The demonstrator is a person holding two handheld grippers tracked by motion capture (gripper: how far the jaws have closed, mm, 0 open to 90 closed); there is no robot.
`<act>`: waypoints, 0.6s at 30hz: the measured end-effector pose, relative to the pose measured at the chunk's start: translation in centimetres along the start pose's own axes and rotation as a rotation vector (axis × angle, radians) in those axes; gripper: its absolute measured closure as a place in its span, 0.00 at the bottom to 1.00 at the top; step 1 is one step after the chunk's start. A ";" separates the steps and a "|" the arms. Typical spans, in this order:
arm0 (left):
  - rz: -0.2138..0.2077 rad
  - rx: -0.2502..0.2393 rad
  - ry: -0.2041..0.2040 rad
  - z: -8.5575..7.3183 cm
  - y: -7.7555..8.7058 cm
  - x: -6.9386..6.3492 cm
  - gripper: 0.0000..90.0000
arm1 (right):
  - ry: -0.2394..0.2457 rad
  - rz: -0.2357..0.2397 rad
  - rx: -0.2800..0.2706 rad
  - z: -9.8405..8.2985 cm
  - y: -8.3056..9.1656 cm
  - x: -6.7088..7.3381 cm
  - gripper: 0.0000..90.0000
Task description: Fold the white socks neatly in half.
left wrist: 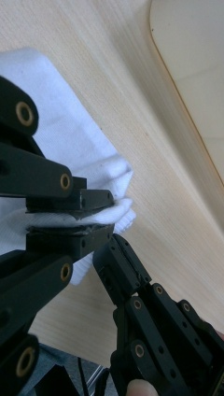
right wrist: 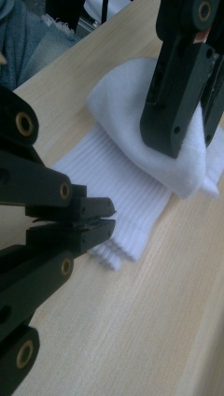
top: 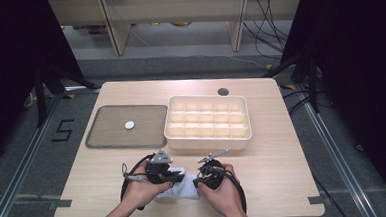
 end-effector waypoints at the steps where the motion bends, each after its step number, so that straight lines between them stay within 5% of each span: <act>1: -0.004 -0.016 0.014 0.0 -0.2 -0.1 0.92 | 0.000 0.000 0.000 0.0 0.0 0.0 0.98; 13: -0.006 0.024 -0.008 0.0 -0.8 -0.1 0.92 | -0.007 0.014 -0.002 -0.1 0.0 -0.1 0.97; 17: -0.003 0.010 0.015 0.0 -1.1 -0.3 0.92 | -0.008 0.008 -0.006 -0.1 0.0 -0.1 0.97; 18: -0.006 0.034 -0.014 0.0 -1.0 -0.1 0.92 | -0.007 0.008 -0.008 -0.1 0.0 -0.1 0.97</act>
Point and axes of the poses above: each handheld gripper's, and its own axes: y roughly backward along the jaws, z roughly out of its top, x roughly to its left, the point moved 2 cm from there along -y, roughly forward along the jaws, and after that the axes turned 3 degrees about -z, right-handed, at the moved point
